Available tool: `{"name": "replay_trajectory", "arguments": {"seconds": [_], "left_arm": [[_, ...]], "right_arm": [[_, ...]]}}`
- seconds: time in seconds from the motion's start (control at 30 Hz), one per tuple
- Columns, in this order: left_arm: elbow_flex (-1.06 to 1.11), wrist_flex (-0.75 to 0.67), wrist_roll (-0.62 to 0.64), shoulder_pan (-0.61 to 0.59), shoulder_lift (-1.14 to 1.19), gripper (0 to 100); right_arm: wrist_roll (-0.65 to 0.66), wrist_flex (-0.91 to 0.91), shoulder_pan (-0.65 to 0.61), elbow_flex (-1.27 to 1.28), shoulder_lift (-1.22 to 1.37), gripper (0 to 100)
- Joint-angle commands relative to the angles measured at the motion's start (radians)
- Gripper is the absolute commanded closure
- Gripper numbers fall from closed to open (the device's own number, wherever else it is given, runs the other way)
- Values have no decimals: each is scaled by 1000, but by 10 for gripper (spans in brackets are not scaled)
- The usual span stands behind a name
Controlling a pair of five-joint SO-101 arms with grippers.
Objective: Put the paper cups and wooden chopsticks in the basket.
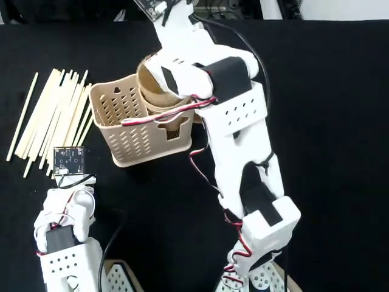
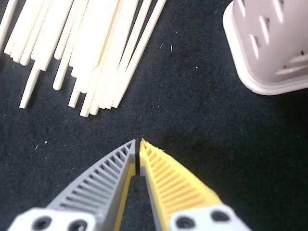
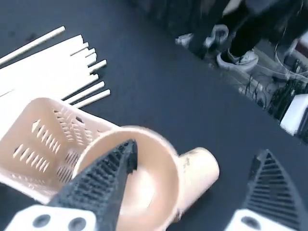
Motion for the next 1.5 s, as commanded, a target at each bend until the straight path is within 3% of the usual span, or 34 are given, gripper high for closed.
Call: {"name": "replay_trajectory", "arguments": {"seconds": [0.0, 0.1, 0.23, 0.37, 0.6, 0.83, 1.1, 1.27, 1.47], "left_arm": [[12, -15, -6, 7, -8, 970], [12, -15, -6, 7, -8, 970], [12, -15, -6, 7, -8, 970], [12, -15, -6, 7, -8, 970], [12, -15, -6, 7, -8, 970], [12, -15, -6, 7, -8, 970], [12, -15, -6, 7, -8, 970], [12, -15, -6, 7, -8, 970], [12, -15, -6, 7, -8, 970]], "right_arm": [[-2, 23, 15, -81, -30, 627], [8, 92, 40, -157, -61, 627], [146, 222, 97, -193, -77, 627], [236, 221, 212, -24, -134, 627], [396, 180, 307, 447, -378, 627], [399, -141, 417, 1017, -704, 628], [264, -720, 428, 1744, -954, 628], [160, -961, 390, 1897, -901, 628], [48, -1154, 315, 1888, -691, 628]]}}
